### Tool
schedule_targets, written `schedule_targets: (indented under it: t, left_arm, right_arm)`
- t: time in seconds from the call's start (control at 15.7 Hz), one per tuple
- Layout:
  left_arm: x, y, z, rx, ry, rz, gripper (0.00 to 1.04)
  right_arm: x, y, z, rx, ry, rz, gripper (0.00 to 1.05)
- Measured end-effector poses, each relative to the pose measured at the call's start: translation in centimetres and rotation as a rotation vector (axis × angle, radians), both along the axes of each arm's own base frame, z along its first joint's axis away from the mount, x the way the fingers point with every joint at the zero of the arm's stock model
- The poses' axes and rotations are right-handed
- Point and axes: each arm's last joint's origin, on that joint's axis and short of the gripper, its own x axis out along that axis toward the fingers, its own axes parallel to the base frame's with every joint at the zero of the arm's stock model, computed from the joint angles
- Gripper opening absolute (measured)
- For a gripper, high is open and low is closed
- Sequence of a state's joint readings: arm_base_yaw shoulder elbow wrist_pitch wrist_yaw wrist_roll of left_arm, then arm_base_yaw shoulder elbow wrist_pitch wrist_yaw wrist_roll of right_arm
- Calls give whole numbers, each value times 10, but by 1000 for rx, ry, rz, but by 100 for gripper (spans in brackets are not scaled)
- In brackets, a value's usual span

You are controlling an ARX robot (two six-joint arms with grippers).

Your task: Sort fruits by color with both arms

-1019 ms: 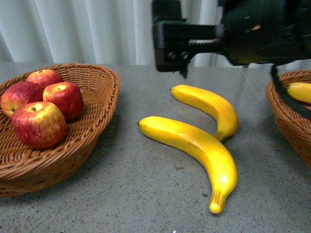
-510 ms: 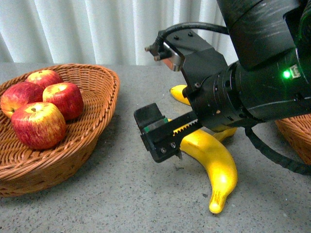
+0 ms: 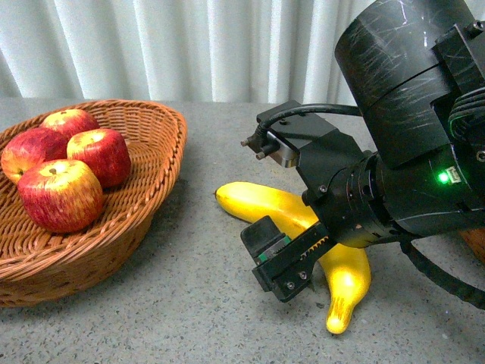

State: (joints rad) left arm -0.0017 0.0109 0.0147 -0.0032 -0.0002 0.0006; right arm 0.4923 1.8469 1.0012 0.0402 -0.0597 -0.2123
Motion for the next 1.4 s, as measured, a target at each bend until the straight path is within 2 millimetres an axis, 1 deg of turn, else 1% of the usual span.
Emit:
schedule_targets:
  t: [0.19,0.25,0.32,0.51,0.64,0.7,0.76,0.83,0.89,0.96,1.02,1.15,1.21,1.27,1.34,1.4]
  left_arm:
    - [0,0,0,0,0,0,98]
    - [0,0,0,0,0,0,98]
    - [0,0,0,0,0,0,98]
    - [0,0,0,0,0,0,98]
    - [0,0,0,0,0,0,98]
    - [0,0,0,0,0,0,98]
    - [0,0,0,0,0,0,98]
    - [0,0,0,0,0,0,98]
    - [0,0,0,0,0,0,98]
    - [0,0,0,0,0,0,98]
    - [0,0,0,0,0,0,98]
    - [0,0,0,0,0,0,98]
    - [0,0,0,0,0,0,98]
    - [0,0,0,0,1,0,98]
    - [0,0,0,0,0,0,98]
    - [0,0,0,0,0,0,98]
  right_arm:
    - [-1,0,0,4,-11,5,51]
    - [0,-2,0,11,-10,2,42]
    - [0,-3,2,21,-10,5,38]
    - [3,-14,23,110,-51,-15,36]
    - [6,-32,52,218,-120,-47,36]
    - [7,-44,66,262,-161,-73,36]
    - [5,-86,91,290,-263,-175,36]
    - [5,-110,93,254,-308,-239,36]
    - [3,-136,90,197,-330,-301,36]
    - [-3,-166,83,135,-331,-361,36]
    - [-9,-189,77,79,-320,-400,36]
    - [-22,-221,67,2,-307,-442,36]
    - [-27,-228,63,-20,-293,-434,36]
    - [-32,-230,58,-31,-271,-410,36]
    - [-35,-229,54,-40,-263,-397,45]
    - [-35,-229,56,-40,-281,-395,56]
